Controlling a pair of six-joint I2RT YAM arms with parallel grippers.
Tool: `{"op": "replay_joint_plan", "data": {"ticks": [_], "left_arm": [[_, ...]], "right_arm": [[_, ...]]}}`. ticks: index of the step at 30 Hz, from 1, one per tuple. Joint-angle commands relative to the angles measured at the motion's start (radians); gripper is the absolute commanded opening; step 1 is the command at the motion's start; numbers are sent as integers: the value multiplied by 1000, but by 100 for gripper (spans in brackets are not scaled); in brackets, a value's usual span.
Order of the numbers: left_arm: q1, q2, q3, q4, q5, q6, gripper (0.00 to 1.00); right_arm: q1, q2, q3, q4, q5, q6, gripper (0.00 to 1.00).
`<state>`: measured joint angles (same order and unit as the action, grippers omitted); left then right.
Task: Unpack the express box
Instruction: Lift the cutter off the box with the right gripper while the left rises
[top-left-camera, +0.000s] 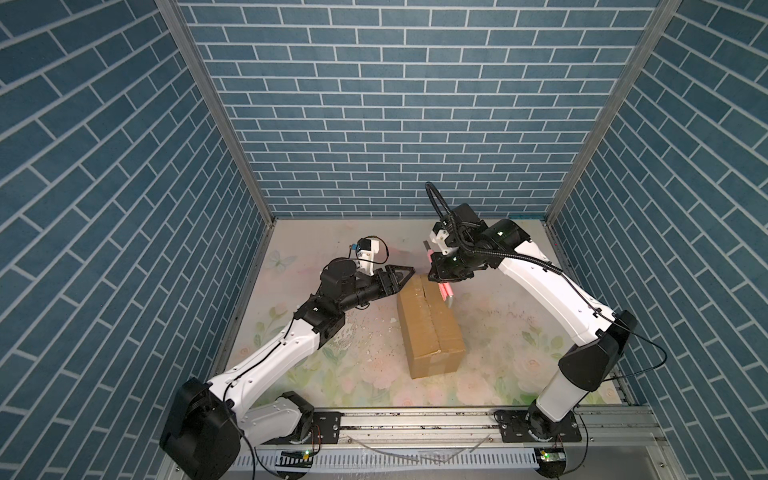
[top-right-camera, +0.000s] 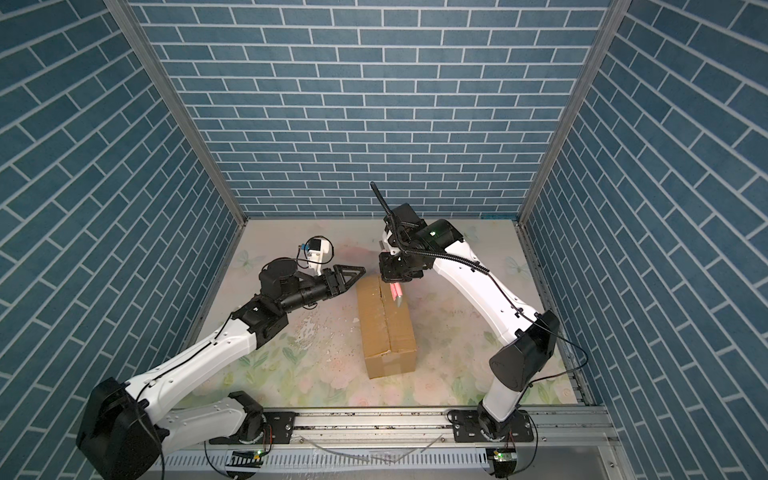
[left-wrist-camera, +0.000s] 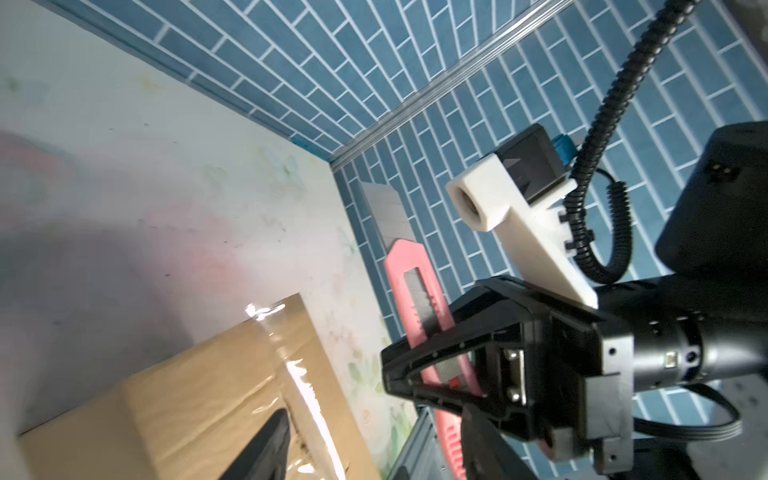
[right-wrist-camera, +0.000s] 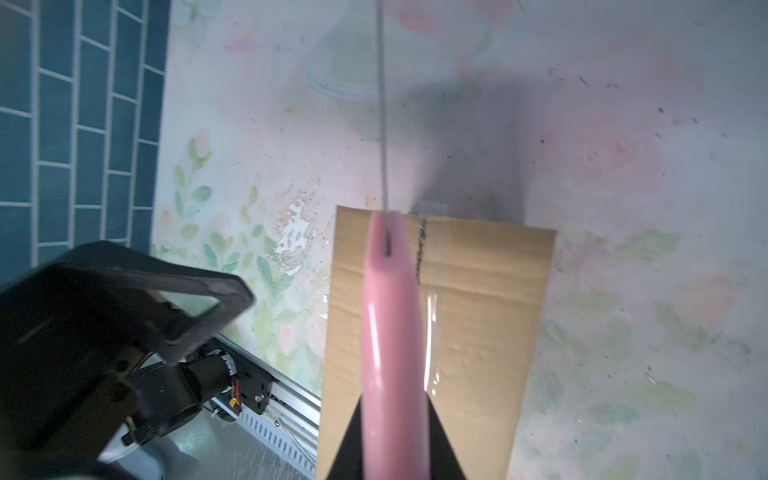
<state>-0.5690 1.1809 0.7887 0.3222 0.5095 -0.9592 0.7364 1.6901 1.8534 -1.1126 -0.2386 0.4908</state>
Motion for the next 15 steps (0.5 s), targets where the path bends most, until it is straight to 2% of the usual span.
{"op": "replay_joint_plan", "data": {"ticks": [1, 15], "left_arm": [[2, 44, 2, 261, 64, -80, 63], [3, 261, 49, 602, 66, -203, 56]], "right_arm": [[-15, -27, -2, 103, -121, -71, 0], [-29, -32, 17, 118, -228, -93, 0]]}}
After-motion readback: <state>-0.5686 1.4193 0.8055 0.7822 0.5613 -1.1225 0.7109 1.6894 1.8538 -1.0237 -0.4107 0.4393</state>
